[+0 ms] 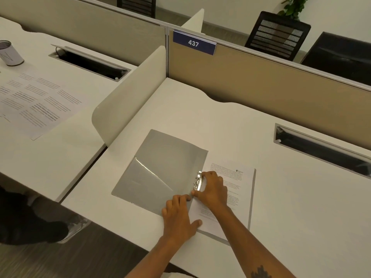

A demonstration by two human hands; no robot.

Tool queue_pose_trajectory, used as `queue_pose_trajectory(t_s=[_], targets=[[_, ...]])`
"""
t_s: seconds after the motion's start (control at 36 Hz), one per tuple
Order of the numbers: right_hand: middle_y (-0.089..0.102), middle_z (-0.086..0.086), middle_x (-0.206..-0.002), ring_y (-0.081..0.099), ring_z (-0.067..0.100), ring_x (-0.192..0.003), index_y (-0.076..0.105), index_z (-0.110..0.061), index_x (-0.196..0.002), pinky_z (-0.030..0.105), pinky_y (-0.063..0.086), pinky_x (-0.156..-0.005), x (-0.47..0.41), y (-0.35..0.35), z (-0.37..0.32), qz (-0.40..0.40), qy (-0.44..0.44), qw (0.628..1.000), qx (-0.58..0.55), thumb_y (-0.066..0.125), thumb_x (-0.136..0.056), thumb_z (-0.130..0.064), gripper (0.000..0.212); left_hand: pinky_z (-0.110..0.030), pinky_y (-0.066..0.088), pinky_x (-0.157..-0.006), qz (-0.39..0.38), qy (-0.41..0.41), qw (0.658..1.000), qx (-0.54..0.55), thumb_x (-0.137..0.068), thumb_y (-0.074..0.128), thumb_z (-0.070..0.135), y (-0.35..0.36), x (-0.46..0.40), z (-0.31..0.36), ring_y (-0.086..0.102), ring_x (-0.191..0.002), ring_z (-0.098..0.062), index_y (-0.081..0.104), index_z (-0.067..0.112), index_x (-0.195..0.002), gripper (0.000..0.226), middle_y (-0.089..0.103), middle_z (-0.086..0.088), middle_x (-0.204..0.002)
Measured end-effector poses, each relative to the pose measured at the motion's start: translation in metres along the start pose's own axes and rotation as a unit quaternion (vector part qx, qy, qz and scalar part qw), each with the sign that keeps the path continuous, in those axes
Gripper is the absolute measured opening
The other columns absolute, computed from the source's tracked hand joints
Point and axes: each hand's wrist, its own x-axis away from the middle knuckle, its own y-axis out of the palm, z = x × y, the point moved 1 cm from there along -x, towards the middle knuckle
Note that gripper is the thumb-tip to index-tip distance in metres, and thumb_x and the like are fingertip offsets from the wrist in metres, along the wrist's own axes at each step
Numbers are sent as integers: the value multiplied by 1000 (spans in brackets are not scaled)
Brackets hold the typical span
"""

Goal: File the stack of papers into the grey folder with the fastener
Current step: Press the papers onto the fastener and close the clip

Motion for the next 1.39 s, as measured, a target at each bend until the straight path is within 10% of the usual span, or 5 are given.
queue_pose_trajectory(t_s=[0.67,0.92,1.19,1.39], targets=[[53,-3,-137,48,23,-122,53,-29,-134,36,43,-90,4,2,-5,12,-5,999,32,86,-68,-59,79,-31,36,-103,-8,-1,1000,-7,-67,63,84,1,0,0,44,-121,-14,37,42,-137,85,45,13,-136],[48,-5,-152,46,19,-137,44,-26,-148,38,42,-112,33,0,32,20,-43,994,-94,78,-85,-50,75,-27,29,-98,-47,5,999,26,-71,68,78,-6,-3,0,40,-125,-12,37,45,-137,80,40,15,-136],[46,-4,-155,44,18,-142,48,-23,-149,38,38,-119,109,4,105,50,-29,998,-20,72,-91,-43,67,-38,36,-100,87,-16,984,156,-85,83,32,-71,-11,-59,52,-121,-24,60,23,-130,51,58,-1,-132],[47,-4,-155,45,19,-141,56,-22,-143,43,40,-116,122,10,114,56,-31,998,13,72,-90,-42,58,-64,40,-106,119,-99,985,74,-85,82,35,-105,-29,-112,42,-136,-41,57,18,-135,58,50,-15,-145]])
